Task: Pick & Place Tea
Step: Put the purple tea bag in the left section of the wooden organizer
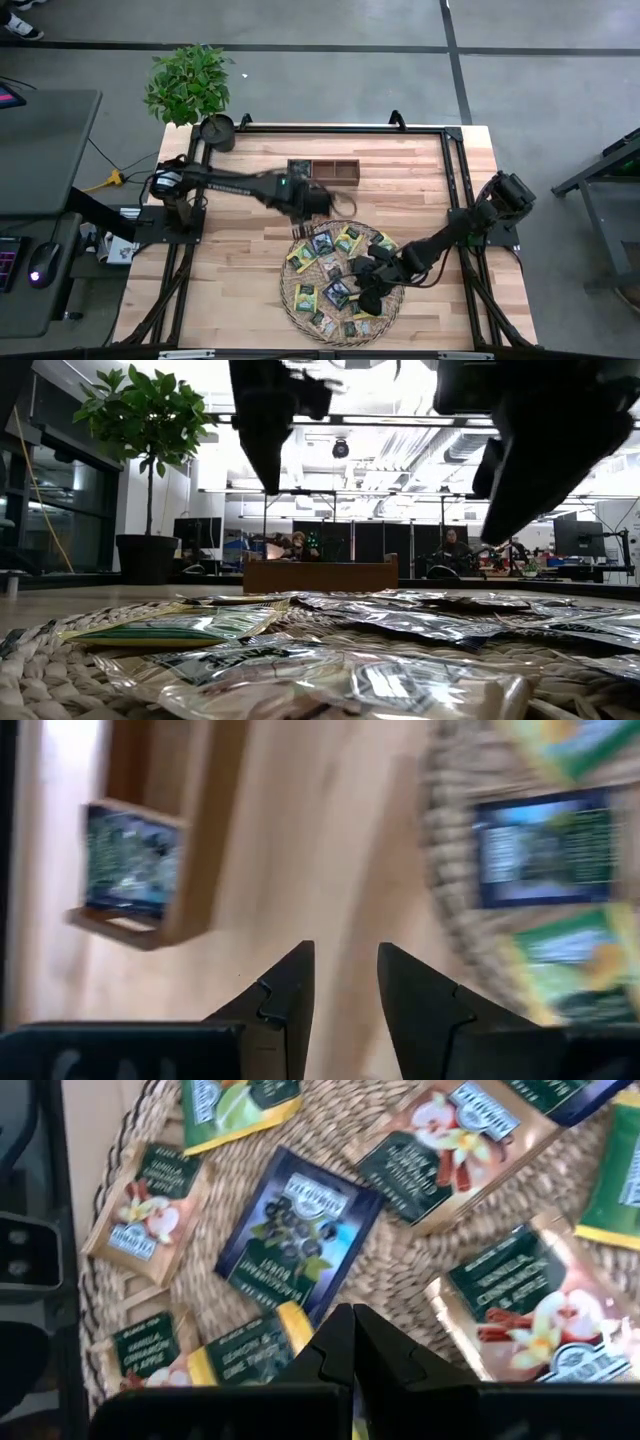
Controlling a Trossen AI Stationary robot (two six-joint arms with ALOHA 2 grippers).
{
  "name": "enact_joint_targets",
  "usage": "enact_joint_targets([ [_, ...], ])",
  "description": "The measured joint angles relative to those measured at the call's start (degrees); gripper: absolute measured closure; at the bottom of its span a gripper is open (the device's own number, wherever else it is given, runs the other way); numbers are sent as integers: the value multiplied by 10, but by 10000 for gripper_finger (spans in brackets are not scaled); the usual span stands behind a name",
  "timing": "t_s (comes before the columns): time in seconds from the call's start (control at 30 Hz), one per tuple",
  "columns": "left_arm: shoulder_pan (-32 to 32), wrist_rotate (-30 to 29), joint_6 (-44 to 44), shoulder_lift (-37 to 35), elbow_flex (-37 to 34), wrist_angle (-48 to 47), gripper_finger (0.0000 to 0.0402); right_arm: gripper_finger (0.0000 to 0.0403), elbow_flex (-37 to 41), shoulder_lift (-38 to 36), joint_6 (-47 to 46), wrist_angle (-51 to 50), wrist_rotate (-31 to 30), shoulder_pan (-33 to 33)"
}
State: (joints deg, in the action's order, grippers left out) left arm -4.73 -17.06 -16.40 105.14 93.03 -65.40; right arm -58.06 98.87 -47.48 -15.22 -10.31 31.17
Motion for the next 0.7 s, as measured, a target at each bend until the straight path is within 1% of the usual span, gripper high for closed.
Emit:
enact_joint_targets([
  [0.23,-85,0,-125,0,0,56,293,403,0,0,-3,-6,-10,29],
  [0.4,-127,-14,-215,0,0,111,293,403,0,-1,-52,-88,-14,53],
  [0.53,-150,-31,-260,7,0,139,293,403,11,-25,-106,-165,-60,85],
  [0.63,-153,-28,-274,32,0,169,293,403,42,-72,-149,-171,-108,112],
  [0.7,-152,-11,-276,42,-1,192,293,403,69,-107,-178,-159,-139,130],
])
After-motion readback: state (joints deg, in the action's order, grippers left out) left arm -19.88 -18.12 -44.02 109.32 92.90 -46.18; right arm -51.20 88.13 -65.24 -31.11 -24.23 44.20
